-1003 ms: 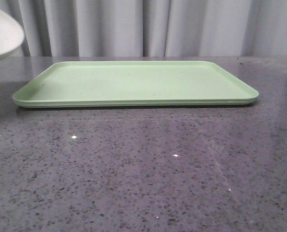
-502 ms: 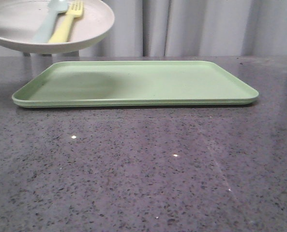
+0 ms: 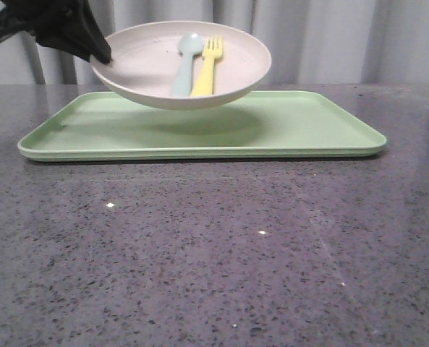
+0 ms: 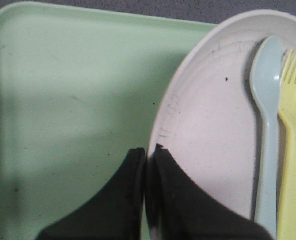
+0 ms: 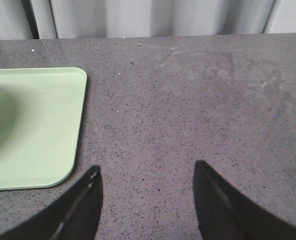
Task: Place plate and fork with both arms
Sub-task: 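Lower the plate onto the tray center and open the left gripper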
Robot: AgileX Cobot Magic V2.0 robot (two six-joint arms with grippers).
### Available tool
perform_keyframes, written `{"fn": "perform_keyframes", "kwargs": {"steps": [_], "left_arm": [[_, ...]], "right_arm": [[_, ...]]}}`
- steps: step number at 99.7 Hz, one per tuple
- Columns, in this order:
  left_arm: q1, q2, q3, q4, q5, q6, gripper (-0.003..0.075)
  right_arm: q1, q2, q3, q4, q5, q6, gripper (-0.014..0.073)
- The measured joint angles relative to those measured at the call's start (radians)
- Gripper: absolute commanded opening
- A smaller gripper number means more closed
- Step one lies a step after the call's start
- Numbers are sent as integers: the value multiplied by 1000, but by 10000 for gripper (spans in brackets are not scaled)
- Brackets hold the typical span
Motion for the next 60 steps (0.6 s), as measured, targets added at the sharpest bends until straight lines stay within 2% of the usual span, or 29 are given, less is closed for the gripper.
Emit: {"fn": "perform_keyframes", "kwargs": {"steps": [50, 60], "left_arm": [[-1, 90, -3, -11, -41, -4, -18], [-1, 98, -5, -11, -46, -4, 27]], "right_arm": [[0, 0, 0, 0, 0, 0, 417], [0, 0, 0, 0, 0, 0, 417]]}}
